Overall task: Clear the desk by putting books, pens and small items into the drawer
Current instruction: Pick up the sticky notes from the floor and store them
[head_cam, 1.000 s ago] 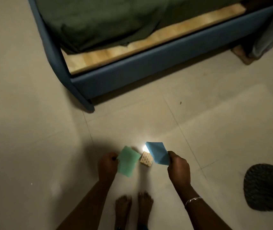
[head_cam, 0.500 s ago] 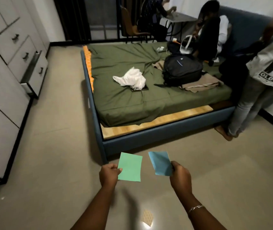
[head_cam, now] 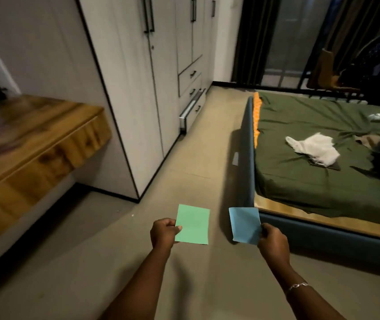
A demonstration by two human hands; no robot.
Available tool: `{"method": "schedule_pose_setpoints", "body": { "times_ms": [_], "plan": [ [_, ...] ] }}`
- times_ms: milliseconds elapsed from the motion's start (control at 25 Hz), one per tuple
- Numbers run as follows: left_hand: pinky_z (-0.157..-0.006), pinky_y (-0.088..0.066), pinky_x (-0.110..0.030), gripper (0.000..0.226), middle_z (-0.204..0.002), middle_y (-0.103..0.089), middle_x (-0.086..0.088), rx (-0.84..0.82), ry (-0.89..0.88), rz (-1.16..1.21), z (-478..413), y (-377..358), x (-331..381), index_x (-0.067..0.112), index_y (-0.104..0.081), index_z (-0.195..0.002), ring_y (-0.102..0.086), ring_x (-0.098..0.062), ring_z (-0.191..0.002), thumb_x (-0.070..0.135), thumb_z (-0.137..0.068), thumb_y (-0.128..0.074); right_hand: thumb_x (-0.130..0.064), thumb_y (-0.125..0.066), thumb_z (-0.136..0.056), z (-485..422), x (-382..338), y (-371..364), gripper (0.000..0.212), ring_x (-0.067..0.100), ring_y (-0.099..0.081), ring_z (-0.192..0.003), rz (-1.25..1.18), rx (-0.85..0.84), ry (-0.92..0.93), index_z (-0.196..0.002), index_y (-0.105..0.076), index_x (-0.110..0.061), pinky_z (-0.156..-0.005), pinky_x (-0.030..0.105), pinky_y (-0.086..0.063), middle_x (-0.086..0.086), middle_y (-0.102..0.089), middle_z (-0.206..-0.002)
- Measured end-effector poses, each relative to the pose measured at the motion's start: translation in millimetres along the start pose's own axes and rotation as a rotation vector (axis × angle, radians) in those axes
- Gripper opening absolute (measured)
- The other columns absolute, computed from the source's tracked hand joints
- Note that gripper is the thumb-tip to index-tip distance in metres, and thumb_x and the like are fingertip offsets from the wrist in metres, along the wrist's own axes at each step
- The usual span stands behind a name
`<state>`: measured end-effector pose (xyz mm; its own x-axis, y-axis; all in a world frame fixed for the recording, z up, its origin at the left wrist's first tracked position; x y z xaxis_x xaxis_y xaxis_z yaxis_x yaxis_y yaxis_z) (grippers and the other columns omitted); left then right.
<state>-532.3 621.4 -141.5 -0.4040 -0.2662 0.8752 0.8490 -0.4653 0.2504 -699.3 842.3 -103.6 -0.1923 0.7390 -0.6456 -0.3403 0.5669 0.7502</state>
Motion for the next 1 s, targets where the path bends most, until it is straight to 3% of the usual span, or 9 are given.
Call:
{"method": "schedule_pose_setpoints", "body": {
  "times_ms": [120,240,360,400,560,720,840,920,1000],
  "plan": [
    [-0.054,-0.053,-0.027,0.014,-0.081,-0.064,-0.012,0.102,0.014,0.042,-15,107,-10,0.007,-0.06,-0.072,-0.061,-0.027,-0.074,-0.004,-0.078,-0.066,0.005,-0.055,-0.083,28,-80,-67,0.031,0.03,-0.062,-0.099,-0.046,-0.093,0.091,-0.111,-0.063,-0.005,-0.079,0.038,-0.053,0.015,-0.067,-0.106],
    [-0.063,-0.055,-0.035,0.021,-0.083,-0.064,-0.014,0.237,0.031,0.092,-28,231,-29,0.01,-0.058,-0.065,-0.062,-0.03,-0.075,-0.005,-0.078,-0.066,0.009,-0.055,-0.073,73,-171,-143,0.024,0.034,-0.065,-0.081,-0.078,-0.212,0.212,-0.088,-0.067,-0.006,-0.069,0.044,-0.053,0.015,-0.07,-0.081],
    [-0.066,-0.054,-0.034,0.004,-0.094,-0.069,-0.019,0.406,0.028,0.159,-25,348,-54,0.0,-0.065,-0.081,-0.067,-0.037,-0.086,-0.003,-0.079,-0.066,0.01,-0.058,-0.067,127,-253,-207,0.02,0.033,-0.064,-0.07,-0.141,-0.328,0.316,-0.074,-0.064,-0.007,-0.061,0.038,-0.051,0.012,-0.065,-0.064],
    [-0.067,-0.053,-0.033,0.009,-0.097,-0.07,-0.019,0.454,0.033,0.186,-21,380,-60,-0.003,-0.066,-0.088,-0.067,-0.036,-0.088,-0.002,-0.079,-0.067,0.011,-0.059,-0.067,145,-276,-222,0.02,0.032,-0.063,-0.069,-0.156,-0.358,0.346,-0.075,-0.064,-0.006,-0.06,0.034,-0.049,0.01,-0.063,-0.062],
    [-0.075,-0.052,-0.037,0.022,-0.103,-0.069,-0.02,0.671,0.021,0.329,9,509,-86,-0.008,-0.064,-0.1,-0.067,-0.035,-0.09,-0.001,-0.08,-0.067,0.014,-0.052,-0.077,222,-370,-289,0.026,0.031,-0.062,-0.074,-0.289,-0.548,0.47,-0.094,-0.067,0.002,-0.073,0.045,-0.056,0.018,-0.066,-0.079],
    [-0.081,-0.055,-0.04,0.024,-0.101,-0.067,-0.013,0.918,0.051,0.435,53,604,-107,-0.004,-0.063,-0.101,-0.065,-0.032,-0.094,0.003,-0.079,-0.069,0.013,-0.048,-0.086,292,-443,-344,0.029,0.031,-0.058,-0.085,-0.388,-0.77,0.575,-0.112,-0.06,0.008,-0.077,0.045,-0.054,0.014,-0.06,-0.096],
    [-0.087,-0.052,-0.045,0.018,-0.097,-0.067,-0.013,1.061,0.036,0.424,90,666,-123,0.009,-0.07,-0.082,-0.063,-0.031,-0.093,0.015,-0.066,-0.077,0.008,-0.052,-0.086,339,-486,-395,0.022,0.034,-0.06,-0.089,-0.375,-0.929,0.629,-0.105,-0.063,0.004,-0.081,0.051,-0.053,0.017,-0.063,-0.102],
    [-0.08,-0.052,-0.04,0.009,-0.089,-0.064,-0.014,1.155,0.017,0.416,114,701,-135,0.017,-0.069,-0.065,-0.06,-0.029,-0.089,0.014,-0.062,-0.077,0.004,-0.057,-0.084,369,-512,-430,0.016,0.039,-0.063,-0.092,-0.332,-0.988,0.686,-0.095,-0.067,-0.001,-0.083,0.057,-0.051,0.023,-0.066,-0.104],
    [-0.071,-0.05,-0.031,0.009,-0.09,-0.063,-0.013,1.223,0.041,0.341,136,729,-147,0.002,-0.07,-0.082,-0.061,-0.029,-0.089,0.003,-0.073,-0.073,0.005,-0.059,-0.082,400,-532,-460,0.016,0.041,-0.063,-0.091,-0.298,-1.034,0.738,-0.096,-0.067,0.003,-0.081,0.058,-0.051,0.022,-0.067,-0.102]
  ]
}}
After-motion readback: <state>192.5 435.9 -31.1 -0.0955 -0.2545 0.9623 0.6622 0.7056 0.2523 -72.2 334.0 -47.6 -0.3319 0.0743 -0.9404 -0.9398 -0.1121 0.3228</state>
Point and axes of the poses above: each hand's wrist, its own z-axis away from the middle knuckle, its own y-axis out of the back of the hand, x = y × z, the point moved 4 cm from there along -z, towards the middle knuckle
